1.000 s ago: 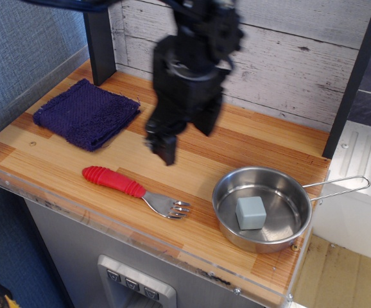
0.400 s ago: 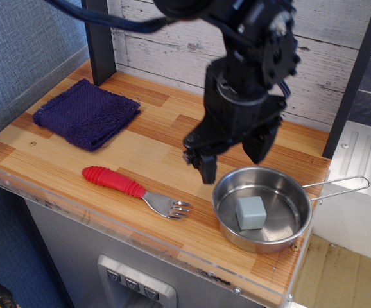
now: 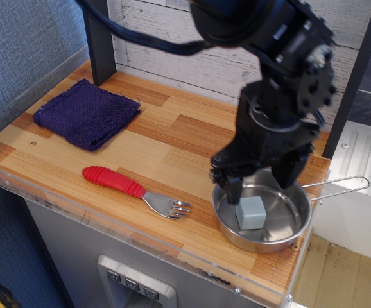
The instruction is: Place the square to the upper right side of the cloth
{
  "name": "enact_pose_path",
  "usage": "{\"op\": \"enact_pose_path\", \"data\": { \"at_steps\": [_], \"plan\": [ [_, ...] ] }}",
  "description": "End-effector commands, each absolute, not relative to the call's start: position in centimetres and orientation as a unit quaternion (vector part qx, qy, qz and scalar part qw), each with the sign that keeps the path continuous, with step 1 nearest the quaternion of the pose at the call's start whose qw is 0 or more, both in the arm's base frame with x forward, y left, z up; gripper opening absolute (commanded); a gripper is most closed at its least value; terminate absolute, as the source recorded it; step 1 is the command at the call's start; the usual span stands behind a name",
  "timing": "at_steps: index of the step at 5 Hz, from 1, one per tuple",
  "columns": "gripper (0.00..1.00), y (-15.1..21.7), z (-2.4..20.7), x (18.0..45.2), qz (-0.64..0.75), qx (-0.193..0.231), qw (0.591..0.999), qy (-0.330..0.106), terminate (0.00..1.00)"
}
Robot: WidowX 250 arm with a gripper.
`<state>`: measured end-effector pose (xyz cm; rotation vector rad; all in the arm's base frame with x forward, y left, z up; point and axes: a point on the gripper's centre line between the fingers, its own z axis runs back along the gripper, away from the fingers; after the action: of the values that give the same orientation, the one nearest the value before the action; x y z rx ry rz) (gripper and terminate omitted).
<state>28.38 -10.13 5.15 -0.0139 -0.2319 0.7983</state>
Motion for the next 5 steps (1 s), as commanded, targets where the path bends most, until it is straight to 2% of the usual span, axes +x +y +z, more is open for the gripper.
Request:
{"op": "enact_pose_path", "data": {
  "at_steps": [1,3,4,5],
  "plan": [
    [1.0,-11.4,4.3,28.1,0.369,-0.017,0.922,-0.113,0.0],
    [1.0,-10.5,3.0,28.6,0.378,0.003,0.919,-0.108,0.0],
    [0.0,-10.0,2.0,28.6,0.385,0.012,0.917,-0.105,0.0],
    [0.0,-10.0,2.0,28.7,0.382,0.015,0.918,-0.104,0.0]
  ]
}}
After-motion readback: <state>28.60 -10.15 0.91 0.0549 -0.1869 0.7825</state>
